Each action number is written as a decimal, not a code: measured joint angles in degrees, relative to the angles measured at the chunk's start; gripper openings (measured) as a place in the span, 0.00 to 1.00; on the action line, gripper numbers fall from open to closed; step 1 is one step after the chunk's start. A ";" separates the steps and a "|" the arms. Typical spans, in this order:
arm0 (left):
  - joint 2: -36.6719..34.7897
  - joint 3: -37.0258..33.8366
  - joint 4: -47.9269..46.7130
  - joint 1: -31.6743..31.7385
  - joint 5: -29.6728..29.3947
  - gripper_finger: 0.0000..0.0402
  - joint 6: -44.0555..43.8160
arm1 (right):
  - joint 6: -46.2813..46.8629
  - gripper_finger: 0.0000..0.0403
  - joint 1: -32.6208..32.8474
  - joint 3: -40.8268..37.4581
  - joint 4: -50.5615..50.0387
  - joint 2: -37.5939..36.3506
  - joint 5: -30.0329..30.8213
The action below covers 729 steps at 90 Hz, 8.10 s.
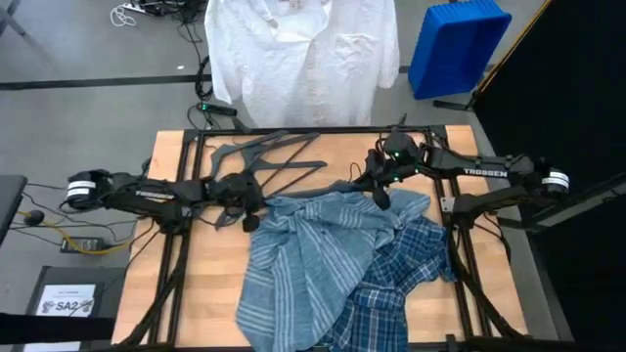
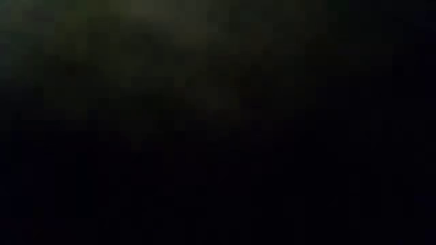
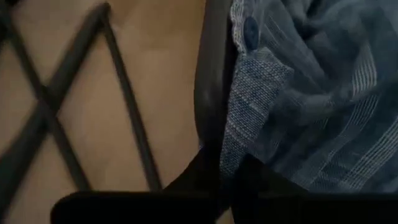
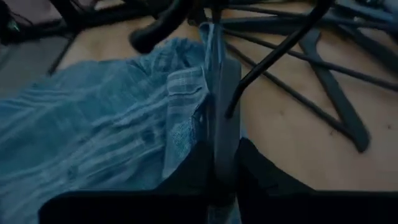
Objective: Hang clothes
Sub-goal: Insert the black hanger into the green shirt
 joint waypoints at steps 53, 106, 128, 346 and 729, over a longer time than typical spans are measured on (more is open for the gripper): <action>15.66 -0.63 14.45 -0.28 2.47 0.00 -10.84 | -2.05 0.03 8.78 0.17 2.69 5.25 11.45; 15.61 0.09 17.56 -0.55 4.04 0.00 -9.28 | 3.42 0.39 8.47 -4.47 25.13 6.17 -0.43; 15.57 0.02 17.59 -0.52 4.02 0.00 -9.01 | 9.37 0.34 6.76 -14.60 48.93 6.62 -1.38; 15.61 -0.26 16.72 -0.50 3.48 0.00 -10.01 | 20.14 0.23 6.81 -24.39 92.34 25.86 -5.17; 11.59 76.51 -92.42 -1.93 -1.30 0.00 45.19 | -2.98 0.03 0.72 41.32 12.93 13.96 -12.23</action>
